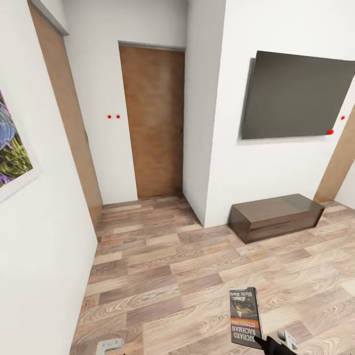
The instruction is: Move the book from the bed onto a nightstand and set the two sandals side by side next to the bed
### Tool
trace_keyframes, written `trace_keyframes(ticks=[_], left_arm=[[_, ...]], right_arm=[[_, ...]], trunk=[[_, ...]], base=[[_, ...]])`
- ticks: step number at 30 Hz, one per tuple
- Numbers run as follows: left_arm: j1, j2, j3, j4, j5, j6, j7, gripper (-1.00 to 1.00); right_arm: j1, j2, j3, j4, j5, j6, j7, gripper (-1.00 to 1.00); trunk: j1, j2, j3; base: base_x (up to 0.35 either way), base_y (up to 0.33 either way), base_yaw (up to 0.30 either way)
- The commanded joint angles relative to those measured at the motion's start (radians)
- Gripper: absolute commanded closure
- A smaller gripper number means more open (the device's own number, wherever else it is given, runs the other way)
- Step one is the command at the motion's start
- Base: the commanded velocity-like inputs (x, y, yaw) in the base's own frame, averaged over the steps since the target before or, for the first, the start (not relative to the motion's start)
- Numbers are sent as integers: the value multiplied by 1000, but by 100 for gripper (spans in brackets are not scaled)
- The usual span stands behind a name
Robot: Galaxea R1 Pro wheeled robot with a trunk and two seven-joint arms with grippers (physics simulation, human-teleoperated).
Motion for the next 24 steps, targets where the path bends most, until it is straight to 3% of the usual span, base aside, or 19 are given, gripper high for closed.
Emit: trace_keyframes(ticks=[1, 9, 19, 24], left_arm=[[-1, 0, 6, 1, 7, -3, -5, -100], [-1, 0, 6, 1, 7, -3, -5, -100], [-1, 0, 6, 1, 7, -3, -5, -100], [-1, 0, 6, 1, 7, -3, -5, -100]], right_arm=[[-1, 0, -2, 0, -11, 10, 4, 100], [-1, 0, -2, 0, -11, 11, 4, 100], [-1, 0, -2, 0, -11, 10, 3, 100], [-1, 0, -2, 0, -11, 10, 3, 100]], trunk=[[1, -1, -1], [1, -1, -1], [1, -1, -1], [1, -1, -1]], base=[[290, 0, -300], [228, 0, -300], [60, 0, -300], [240, 0, -300]])
